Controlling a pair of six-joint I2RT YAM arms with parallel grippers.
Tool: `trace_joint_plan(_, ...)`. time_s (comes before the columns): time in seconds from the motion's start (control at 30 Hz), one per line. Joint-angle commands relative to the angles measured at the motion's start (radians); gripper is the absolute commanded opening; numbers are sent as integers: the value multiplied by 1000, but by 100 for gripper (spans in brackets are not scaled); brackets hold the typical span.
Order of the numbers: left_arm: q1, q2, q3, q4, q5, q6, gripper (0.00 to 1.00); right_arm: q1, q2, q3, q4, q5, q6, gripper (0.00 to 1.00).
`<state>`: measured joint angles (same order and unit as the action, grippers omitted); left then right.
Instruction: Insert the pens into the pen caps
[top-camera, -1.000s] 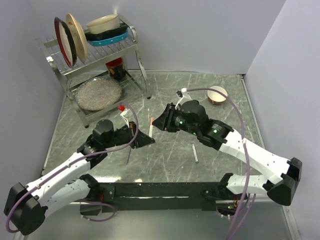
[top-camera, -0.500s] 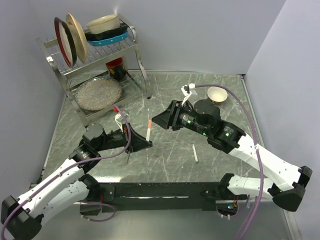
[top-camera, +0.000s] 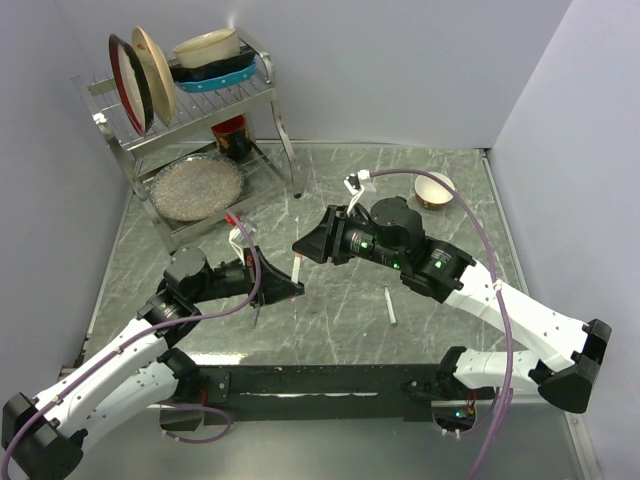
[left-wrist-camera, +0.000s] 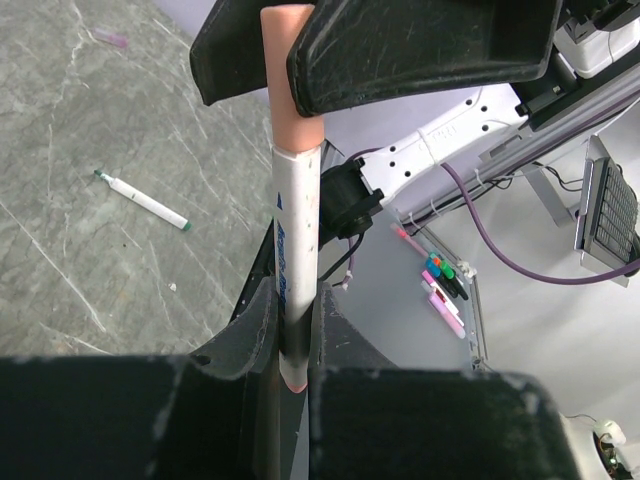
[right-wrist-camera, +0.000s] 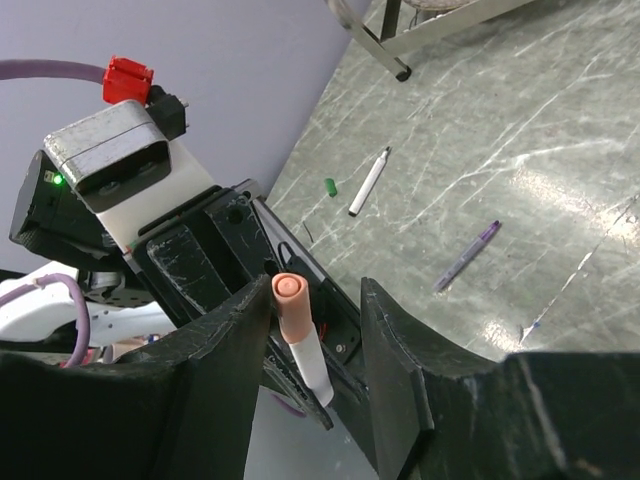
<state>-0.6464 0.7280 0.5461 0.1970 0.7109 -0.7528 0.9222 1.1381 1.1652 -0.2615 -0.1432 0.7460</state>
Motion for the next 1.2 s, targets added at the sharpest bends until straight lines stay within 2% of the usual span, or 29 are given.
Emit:
trace_joint_plan(0.0,2,-4,2,47,27,3,1,9,-1,44,67,16,-13,48)
trace_joint_plan(0.33,2,-6,-5,51,25,1,1,9,26,74,67,25,-17,47)
trace_joint_plan(0.4,2,-9,-6,51,24,1,1,10,25,65,76,19,-16,42)
trace_joint_plan(0.43,2,-9,-6,53,22,1,1,10,22,56,77,14,-16,36)
trace_joint_plan(0.6,2,1,6,56,4,-2,1,36,0,10,68,-13,-23,27)
trace_joint_plan(0.83,2,45,40,71,-30,-5,1,87,-40,-119,59,-36,-43,0)
trace_joint_plan(1.0,2,41,49,50,-109,24,1,99,-60,-165,39,-76,-53,0)
trace_joint_plan(1.07,4,31,64,22,-192,38,1,110,-69,-174,5,-43,-68,0)
trace_joint_plan(1.17,4,51,86,19,-231,40,1,130,-104,-220,-22,33,-62,0)
